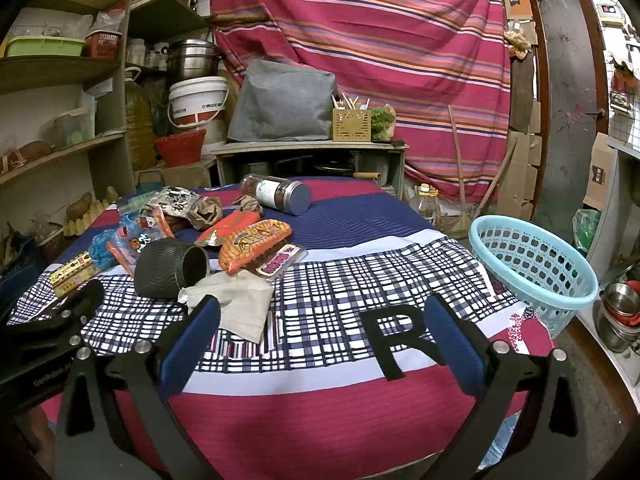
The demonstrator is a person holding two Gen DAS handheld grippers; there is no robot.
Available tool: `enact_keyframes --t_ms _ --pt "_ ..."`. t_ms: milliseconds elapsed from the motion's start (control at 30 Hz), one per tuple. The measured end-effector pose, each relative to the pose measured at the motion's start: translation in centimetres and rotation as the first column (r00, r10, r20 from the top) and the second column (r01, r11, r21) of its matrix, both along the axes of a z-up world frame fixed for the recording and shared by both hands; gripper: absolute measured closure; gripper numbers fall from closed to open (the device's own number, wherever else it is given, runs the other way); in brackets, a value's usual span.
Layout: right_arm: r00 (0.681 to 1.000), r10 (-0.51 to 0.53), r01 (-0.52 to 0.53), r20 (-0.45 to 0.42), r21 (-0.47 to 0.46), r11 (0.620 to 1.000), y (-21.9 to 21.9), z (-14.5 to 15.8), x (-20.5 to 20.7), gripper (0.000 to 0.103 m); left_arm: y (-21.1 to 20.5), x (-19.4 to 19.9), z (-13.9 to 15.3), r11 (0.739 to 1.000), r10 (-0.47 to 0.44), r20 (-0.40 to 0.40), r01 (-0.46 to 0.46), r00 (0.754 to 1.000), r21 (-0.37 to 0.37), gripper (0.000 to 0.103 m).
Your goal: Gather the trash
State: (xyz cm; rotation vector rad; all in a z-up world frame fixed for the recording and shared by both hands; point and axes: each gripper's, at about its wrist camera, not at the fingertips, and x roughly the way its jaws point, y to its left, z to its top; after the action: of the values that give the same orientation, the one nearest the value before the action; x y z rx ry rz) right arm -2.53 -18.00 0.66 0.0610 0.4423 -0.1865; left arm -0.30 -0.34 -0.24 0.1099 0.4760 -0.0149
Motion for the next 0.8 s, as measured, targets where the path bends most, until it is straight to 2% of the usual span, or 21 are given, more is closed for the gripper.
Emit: enact_keyframes --t_ms 800 --pt "1.000 -0.001 0.001 -0.002 -0.002 1.000 0.02 -0.07 0.05 0.004 -0.03 0.07 -0.06 1.000 -0.001 -0.003 0.001 1.000 -0.001 0.005"
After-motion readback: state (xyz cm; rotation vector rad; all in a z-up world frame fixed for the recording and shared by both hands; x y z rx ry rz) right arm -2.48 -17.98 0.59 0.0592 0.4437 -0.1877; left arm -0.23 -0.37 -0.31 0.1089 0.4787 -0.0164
